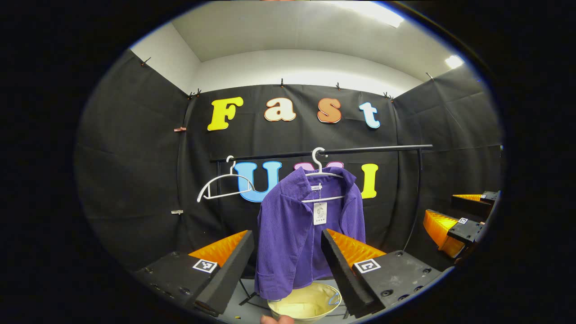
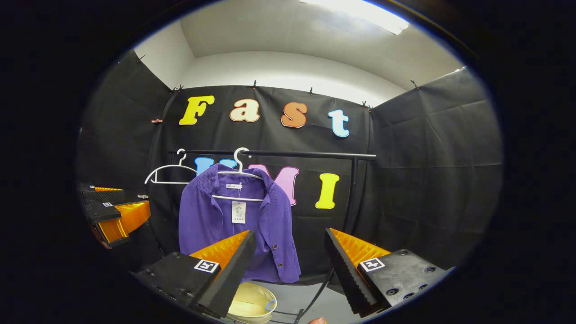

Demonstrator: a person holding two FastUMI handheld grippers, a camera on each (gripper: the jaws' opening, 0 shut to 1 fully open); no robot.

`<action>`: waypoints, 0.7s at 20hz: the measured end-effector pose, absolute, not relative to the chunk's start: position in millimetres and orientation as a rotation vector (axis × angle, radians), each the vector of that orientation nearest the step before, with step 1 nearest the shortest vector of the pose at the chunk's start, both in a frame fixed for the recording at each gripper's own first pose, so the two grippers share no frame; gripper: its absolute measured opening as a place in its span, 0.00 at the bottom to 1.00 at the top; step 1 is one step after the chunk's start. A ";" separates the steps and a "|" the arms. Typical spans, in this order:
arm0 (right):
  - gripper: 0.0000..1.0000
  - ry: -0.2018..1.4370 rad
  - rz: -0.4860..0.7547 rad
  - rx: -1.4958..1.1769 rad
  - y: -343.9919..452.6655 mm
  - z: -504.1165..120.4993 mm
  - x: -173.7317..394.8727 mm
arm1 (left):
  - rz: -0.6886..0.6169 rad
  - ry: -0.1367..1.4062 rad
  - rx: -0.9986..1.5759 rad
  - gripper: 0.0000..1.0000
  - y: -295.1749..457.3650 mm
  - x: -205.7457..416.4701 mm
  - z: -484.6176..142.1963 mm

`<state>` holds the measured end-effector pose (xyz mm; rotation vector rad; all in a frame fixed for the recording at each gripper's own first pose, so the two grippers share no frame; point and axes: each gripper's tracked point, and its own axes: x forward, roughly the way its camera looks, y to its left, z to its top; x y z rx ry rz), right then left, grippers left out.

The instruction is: Grasp the clothes on the hanger with both hands and then place them into the laundry hamper below.

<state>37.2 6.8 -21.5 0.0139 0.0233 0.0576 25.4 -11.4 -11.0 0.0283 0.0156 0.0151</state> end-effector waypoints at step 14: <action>0.97 0.012 0.137 0.020 21.8 -51.5 155.3 | 0.048 0.032 0.068 0.92 -30.1 113.8 -41.7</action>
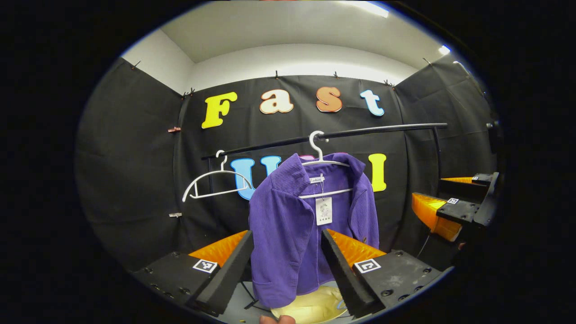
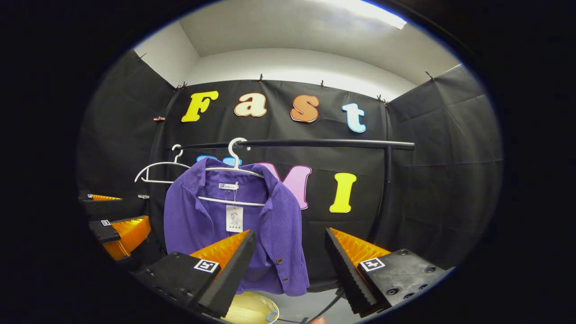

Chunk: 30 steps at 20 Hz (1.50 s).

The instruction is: Grasp the clothes on the hanger with both hands and then place them into the laundry hamper below.

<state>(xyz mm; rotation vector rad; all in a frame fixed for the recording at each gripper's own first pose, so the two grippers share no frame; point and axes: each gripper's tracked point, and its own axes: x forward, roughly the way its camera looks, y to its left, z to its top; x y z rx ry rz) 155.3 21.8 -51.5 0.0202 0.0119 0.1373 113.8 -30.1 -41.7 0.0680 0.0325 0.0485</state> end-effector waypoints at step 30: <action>0.96 0.014 0.246 0.151 111.1 -145.9 354.3 | 0.280 -0.017 0.000 0.93 -15.0 325.3 -93.3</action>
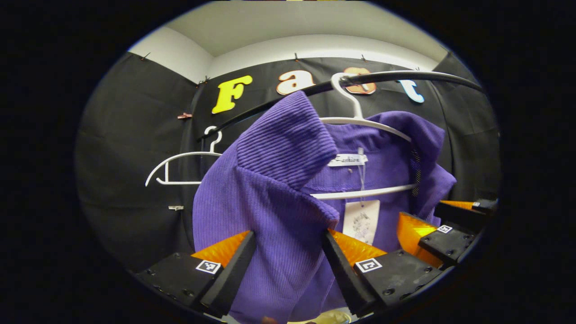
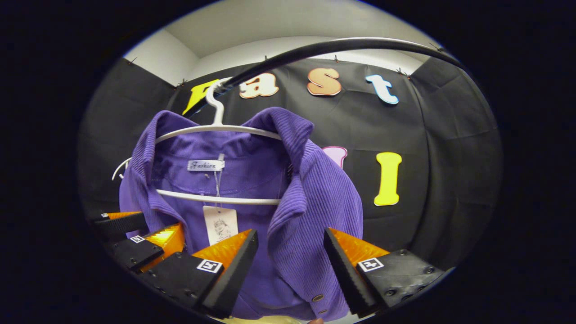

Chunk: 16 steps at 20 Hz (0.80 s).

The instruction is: Grasp the clothes on the hanger with both hands and then place them into the laundry hamper below.

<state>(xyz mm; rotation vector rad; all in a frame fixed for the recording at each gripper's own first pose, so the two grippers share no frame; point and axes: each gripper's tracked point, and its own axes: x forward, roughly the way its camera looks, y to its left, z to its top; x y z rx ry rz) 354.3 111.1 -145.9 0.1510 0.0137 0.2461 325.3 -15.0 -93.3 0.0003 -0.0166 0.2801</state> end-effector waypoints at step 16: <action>0.10 -0.008 0.188 0.124 79.7 -134.8 368.3 | 0.245 0.000 0.050 0.07 -22.6 288.0 -95.7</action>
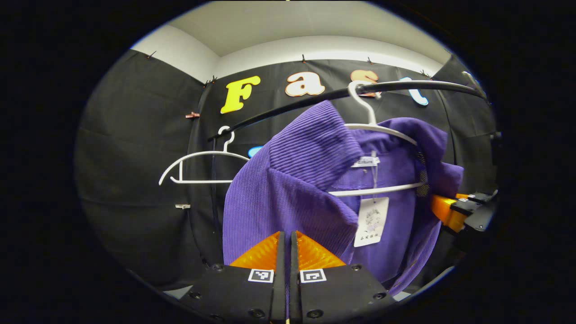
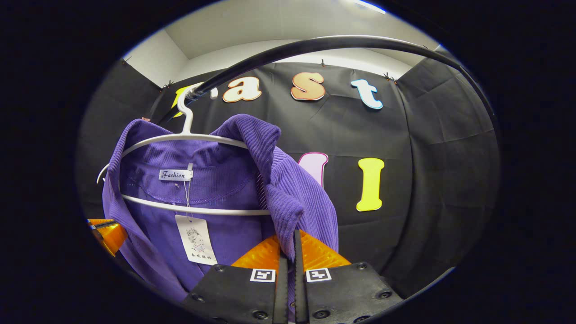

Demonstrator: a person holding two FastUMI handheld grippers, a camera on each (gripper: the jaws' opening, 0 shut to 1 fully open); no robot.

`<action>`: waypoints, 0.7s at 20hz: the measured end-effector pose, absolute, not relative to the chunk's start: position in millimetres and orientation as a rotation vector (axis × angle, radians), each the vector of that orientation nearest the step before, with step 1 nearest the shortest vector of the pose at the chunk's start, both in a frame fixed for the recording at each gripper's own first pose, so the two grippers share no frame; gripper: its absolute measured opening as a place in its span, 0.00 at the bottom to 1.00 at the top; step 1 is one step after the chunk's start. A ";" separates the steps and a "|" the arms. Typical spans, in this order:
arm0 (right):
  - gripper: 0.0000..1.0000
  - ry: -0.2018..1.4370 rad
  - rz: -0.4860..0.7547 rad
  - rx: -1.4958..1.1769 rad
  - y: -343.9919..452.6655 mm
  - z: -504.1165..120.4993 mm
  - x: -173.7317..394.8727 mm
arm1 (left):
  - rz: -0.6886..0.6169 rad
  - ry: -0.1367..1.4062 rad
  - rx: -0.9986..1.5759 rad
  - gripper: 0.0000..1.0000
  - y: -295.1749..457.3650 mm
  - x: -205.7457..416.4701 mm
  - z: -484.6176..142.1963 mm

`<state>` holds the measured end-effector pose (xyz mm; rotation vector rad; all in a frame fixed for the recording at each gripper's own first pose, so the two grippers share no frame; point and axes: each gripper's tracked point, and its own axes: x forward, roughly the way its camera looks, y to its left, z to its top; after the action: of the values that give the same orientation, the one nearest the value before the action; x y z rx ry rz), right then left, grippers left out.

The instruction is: Grasp the clothes on the hanger with both hands and then place them into the laundry hamper below.

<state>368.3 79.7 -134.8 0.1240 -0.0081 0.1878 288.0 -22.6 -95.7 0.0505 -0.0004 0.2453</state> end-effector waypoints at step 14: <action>0.10 -0.036 0.347 0.152 75.6 -131.9 379.4 | 0.415 0.057 0.117 0.99 -44.3 316.7 -96.4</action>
<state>379.4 75.6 -131.9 0.1519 -0.0365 0.3469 316.7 -44.3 -96.4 0.1171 0.0570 0.4146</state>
